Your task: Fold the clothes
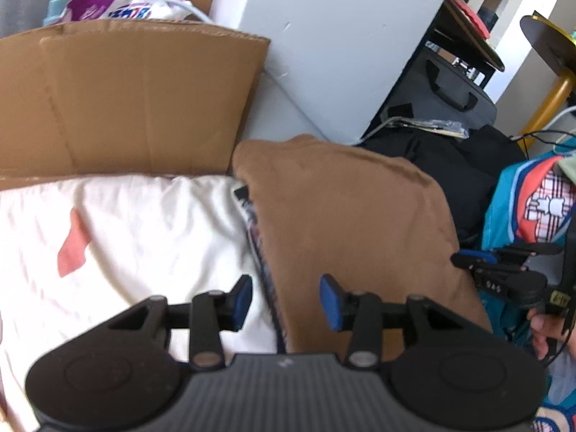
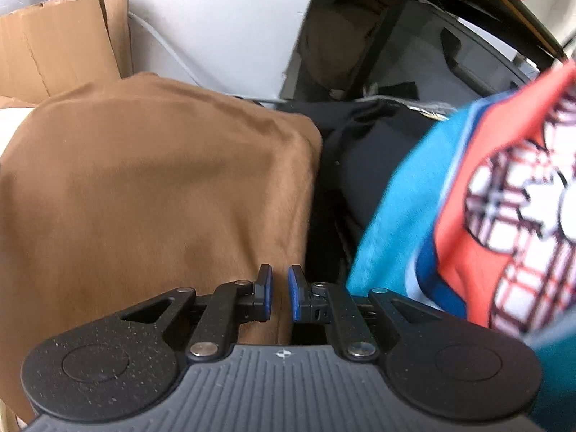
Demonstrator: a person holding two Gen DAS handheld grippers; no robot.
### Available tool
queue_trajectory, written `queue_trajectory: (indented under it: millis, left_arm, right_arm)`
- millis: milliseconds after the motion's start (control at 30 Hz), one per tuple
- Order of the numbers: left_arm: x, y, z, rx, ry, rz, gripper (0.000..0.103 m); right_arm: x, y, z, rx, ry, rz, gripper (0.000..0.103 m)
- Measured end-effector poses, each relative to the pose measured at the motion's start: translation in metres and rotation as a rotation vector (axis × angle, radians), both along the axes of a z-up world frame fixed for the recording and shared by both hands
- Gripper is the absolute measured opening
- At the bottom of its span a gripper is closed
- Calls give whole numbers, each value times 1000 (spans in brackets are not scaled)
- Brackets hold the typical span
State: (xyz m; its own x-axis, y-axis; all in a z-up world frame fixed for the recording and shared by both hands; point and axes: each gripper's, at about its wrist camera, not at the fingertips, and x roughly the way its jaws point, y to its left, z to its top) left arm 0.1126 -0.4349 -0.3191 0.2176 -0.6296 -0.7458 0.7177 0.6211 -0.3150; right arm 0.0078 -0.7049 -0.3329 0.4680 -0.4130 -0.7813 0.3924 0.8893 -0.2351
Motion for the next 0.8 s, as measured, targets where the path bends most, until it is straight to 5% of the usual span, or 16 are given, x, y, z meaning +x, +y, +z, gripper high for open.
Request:
queue_trajectory:
  millis: [433, 800]
  left_arm:
    - [-23, 16, -22, -6, 82, -8, 55]
    - [-47, 23, -44, 28, 172, -58, 45]
  right_arm:
    - [-12, 19, 13, 52, -48, -19, 17]
    - [-39, 19, -15, 64, -6, -51, 17]
